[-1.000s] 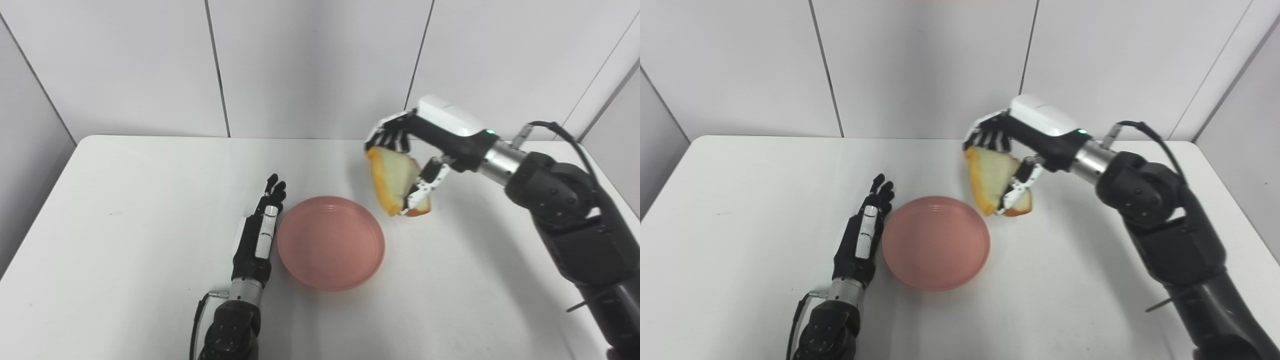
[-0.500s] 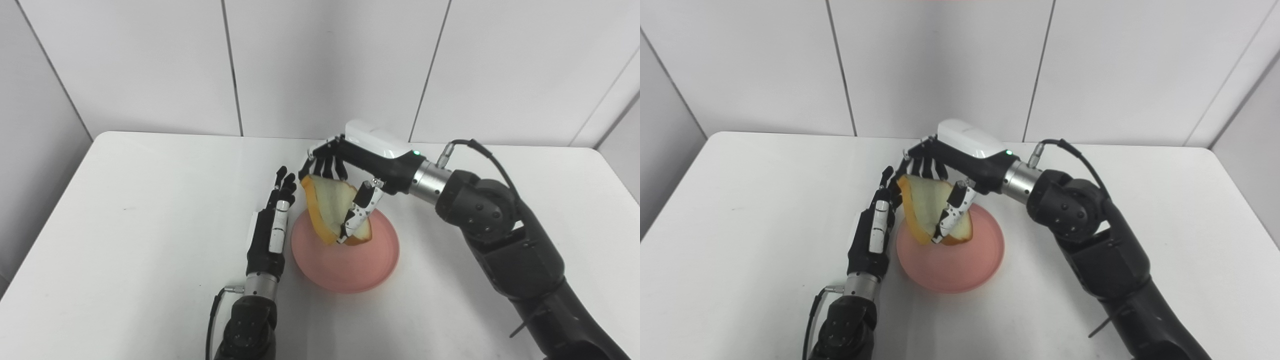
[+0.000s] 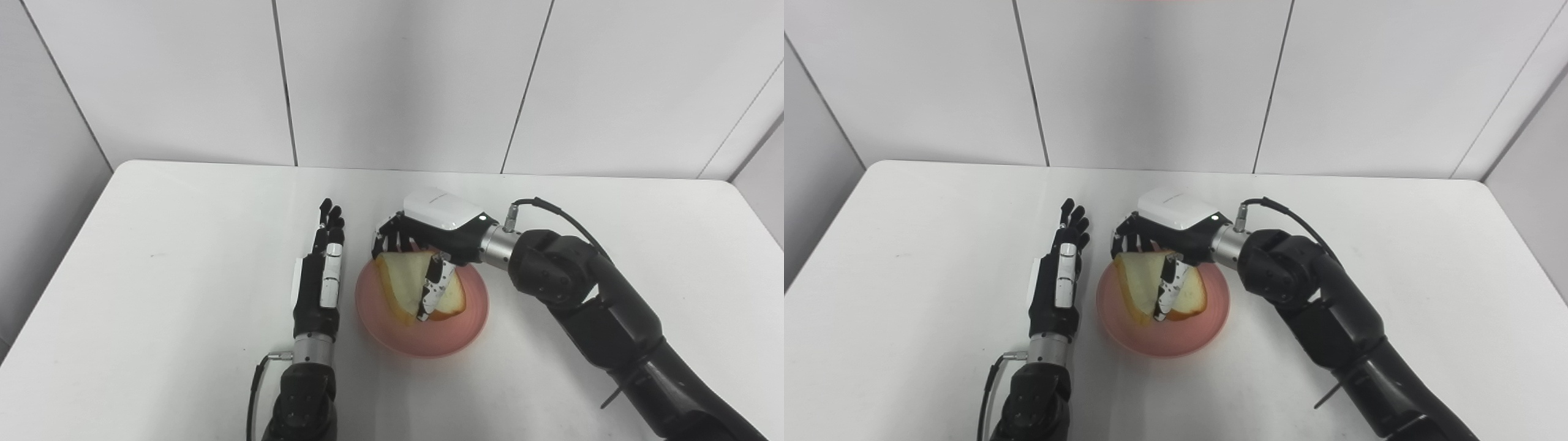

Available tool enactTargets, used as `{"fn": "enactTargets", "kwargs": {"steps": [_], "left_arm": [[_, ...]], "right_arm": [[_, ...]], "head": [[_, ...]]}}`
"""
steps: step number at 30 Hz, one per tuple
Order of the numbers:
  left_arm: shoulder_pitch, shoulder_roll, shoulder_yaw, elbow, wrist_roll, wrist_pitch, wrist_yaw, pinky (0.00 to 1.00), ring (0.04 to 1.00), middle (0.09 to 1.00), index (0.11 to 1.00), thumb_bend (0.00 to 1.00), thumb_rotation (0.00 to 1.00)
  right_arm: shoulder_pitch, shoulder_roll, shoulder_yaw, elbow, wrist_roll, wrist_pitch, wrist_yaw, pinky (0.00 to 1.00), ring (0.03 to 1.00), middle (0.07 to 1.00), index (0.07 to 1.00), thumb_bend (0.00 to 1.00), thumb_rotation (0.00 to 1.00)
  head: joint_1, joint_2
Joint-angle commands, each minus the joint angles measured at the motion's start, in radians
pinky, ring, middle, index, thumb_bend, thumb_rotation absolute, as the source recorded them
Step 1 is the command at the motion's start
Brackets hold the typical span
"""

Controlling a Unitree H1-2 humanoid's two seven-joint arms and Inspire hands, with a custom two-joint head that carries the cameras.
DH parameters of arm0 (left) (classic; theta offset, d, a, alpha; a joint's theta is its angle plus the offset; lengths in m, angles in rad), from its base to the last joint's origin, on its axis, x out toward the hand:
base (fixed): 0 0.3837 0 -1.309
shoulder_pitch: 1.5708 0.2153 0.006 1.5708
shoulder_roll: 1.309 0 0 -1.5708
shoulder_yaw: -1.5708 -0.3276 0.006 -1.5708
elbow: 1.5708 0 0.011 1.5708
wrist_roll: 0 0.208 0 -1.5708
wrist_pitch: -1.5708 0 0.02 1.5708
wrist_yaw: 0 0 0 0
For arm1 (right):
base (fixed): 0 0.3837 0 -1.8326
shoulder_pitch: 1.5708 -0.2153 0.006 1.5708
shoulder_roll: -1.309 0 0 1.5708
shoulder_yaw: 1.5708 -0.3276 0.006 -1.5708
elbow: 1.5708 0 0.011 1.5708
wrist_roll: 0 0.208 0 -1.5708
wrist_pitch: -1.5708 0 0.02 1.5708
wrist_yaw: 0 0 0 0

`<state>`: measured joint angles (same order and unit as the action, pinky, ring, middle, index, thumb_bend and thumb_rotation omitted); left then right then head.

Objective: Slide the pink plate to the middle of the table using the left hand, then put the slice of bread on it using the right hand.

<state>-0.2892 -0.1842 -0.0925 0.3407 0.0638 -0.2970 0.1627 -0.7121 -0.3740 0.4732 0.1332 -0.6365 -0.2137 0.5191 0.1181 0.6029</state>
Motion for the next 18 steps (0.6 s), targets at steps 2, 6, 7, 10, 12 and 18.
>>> {"fn": "enactTargets", "kwargs": {"steps": [2, 6, 7, 10, 12, 18], "left_arm": [[0.011, -0.040, -0.005, -0.026, 0.004, -0.031, 0.007, 0.98, 0.969, 0.975, 0.961, 0.74, 1.00], [0.013, -0.036, -0.005, -0.030, -0.002, -0.027, 0.002, 0.98, 0.970, 0.974, 0.958, 0.73, 1.00], [0.014, -0.036, -0.004, -0.032, -0.005, -0.024, 0.001, 0.98, 0.970, 0.974, 0.958, 0.73, 1.00], [0.015, -0.037, -0.002, -0.036, -0.019, -0.022, -0.005, 0.98, 0.968, 0.973, 0.957, 0.72, 1.00], [0.014, -0.036, -0.001, -0.036, -0.034, -0.025, -0.011, 0.98, 0.970, 0.973, 0.957, 0.72, 1.00], [0.010, -0.031, 0.002, -0.040, -0.083, -0.016, -0.029, 0.99, 0.969, 0.971, 0.958, 0.70, 1.00]], "right_arm": [[-0.053, 0.000, 0.004, 0.003, -0.039, -0.060, -0.047, 0.32, 0.391, 0.472, 0.492, 0.53, 0.00], [-0.052, 0.000, 0.017, 0.010, -0.078, -0.076, -0.054, 0.35, 0.418, 0.477, 0.492, 0.53, 0.00], [-0.050, 0.000, 0.021, 0.016, -0.089, -0.087, -0.061, 0.35, 0.422, 0.476, 0.494, 0.53, 0.00], [-0.046, -0.001, 0.028, 0.013, -0.125, -0.090, -0.067, 0.43, 0.542, 0.525, 0.548, 0.58, 0.05], [-0.042, -0.005, 0.032, -0.008, -0.155, -0.077, -0.059, 0.49, 0.610, 0.663, 0.686, 0.73, 0.23], [-0.052, -0.023, 0.027, -0.125, -0.156, 0.041, 0.144, 0.76, 0.857, 0.918, 0.979, 0.99, 0.48]], "head": [[-0.003, -0.001], [-0.008, -0.001], [-0.010, 0.000], [-0.011, -0.001], [-0.014, 0.000], [-0.022, -0.001]]}}
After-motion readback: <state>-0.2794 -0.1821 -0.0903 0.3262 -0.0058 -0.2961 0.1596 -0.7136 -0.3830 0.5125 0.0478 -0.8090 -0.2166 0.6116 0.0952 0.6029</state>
